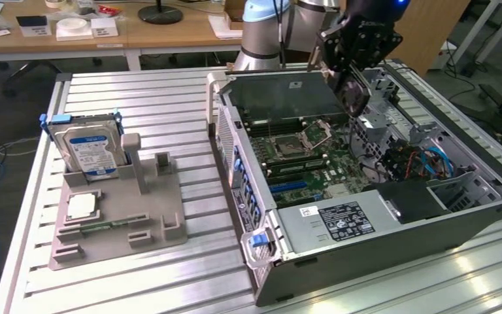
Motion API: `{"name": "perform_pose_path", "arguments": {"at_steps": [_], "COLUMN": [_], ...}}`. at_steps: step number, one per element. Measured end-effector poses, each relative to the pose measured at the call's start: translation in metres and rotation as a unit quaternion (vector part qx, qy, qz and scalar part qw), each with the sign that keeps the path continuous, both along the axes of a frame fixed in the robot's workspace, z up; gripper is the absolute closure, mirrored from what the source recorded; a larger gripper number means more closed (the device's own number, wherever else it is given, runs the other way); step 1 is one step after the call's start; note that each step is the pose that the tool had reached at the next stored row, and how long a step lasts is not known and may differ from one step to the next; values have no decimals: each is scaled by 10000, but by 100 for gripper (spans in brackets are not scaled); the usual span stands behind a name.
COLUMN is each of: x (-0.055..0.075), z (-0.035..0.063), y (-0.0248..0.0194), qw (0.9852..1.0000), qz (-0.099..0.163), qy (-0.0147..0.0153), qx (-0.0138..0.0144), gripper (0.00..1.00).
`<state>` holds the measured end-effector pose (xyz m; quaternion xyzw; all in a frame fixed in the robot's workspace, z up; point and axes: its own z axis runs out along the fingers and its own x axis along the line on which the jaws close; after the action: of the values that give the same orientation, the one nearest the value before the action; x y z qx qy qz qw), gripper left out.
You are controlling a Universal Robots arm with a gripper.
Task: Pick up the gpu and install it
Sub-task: 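Pick up the gpu and move the gpu toward the slot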
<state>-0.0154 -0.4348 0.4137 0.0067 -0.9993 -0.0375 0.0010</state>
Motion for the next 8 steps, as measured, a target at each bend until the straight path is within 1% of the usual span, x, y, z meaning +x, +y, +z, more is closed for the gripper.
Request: {"name": "perform_pose_path", "arguments": {"at_steps": [1, 2, 8], "x": [44, 53, 54], "z": [-2, -1, -1], "y": [0, 6, 7], "qw": [10000, 10000, 10000], "qz": [1, 2, 1], "qy": [-1, 0, 0], "qx": [0, -2, -1], "gripper": [72, 72, 72]}}
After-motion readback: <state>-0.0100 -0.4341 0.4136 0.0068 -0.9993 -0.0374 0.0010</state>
